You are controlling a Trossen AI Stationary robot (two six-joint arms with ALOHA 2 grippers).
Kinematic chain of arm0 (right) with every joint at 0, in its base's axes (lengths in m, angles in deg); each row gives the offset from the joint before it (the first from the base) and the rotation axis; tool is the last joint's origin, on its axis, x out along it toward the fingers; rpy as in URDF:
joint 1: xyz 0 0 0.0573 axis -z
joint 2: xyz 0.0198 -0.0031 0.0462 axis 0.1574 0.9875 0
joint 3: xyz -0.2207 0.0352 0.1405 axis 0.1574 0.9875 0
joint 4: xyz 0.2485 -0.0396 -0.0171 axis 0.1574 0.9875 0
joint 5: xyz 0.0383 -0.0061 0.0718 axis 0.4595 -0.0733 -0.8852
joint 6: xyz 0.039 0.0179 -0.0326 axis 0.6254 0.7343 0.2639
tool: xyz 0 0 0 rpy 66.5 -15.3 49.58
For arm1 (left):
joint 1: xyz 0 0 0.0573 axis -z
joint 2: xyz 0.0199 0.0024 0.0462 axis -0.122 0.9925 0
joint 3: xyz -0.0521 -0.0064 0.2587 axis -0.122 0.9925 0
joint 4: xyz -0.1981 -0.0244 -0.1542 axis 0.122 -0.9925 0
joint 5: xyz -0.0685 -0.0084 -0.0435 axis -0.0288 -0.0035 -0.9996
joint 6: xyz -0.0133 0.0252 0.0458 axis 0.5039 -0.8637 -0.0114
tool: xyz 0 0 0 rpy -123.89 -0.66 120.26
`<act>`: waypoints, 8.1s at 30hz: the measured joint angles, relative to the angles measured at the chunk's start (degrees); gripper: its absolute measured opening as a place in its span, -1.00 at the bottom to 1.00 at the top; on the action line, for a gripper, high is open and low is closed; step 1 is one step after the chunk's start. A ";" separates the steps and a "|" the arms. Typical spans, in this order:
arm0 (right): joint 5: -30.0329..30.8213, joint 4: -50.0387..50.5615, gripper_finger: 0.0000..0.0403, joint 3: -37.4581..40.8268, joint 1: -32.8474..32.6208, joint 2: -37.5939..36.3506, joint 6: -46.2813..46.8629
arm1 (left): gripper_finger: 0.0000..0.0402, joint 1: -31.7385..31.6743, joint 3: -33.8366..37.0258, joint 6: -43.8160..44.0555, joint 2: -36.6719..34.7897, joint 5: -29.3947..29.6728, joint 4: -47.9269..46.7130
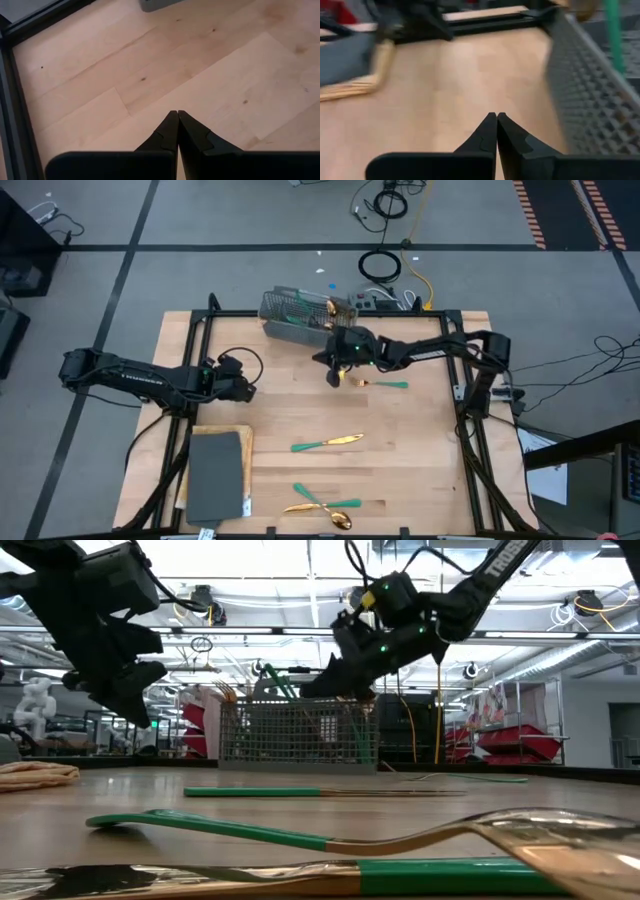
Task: Sort silverware
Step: Adjust the gray silverware basket, then put the green fork into the gray silverware basket, then put the green table knife into the gray silverware basket
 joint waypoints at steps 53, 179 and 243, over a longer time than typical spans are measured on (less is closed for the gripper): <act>8.68 60.01 -0.12 -0.04 -4.20 -3.61 -8.55 | -0.95 -0.02 0.00 0.00 0.02 -0.23 0.37; -14.50 -7.58 -0.99 -51.47 12.26 30.31 -10.48 | -0.95 -0.01 7.41 0.09 0.22 1.16 4.85; -4.40 64.37 -0.30 -31.70 -24.17 6.68 -18.38 | -0.95 0.00 7.37 -0.31 0.20 -6.33 11.34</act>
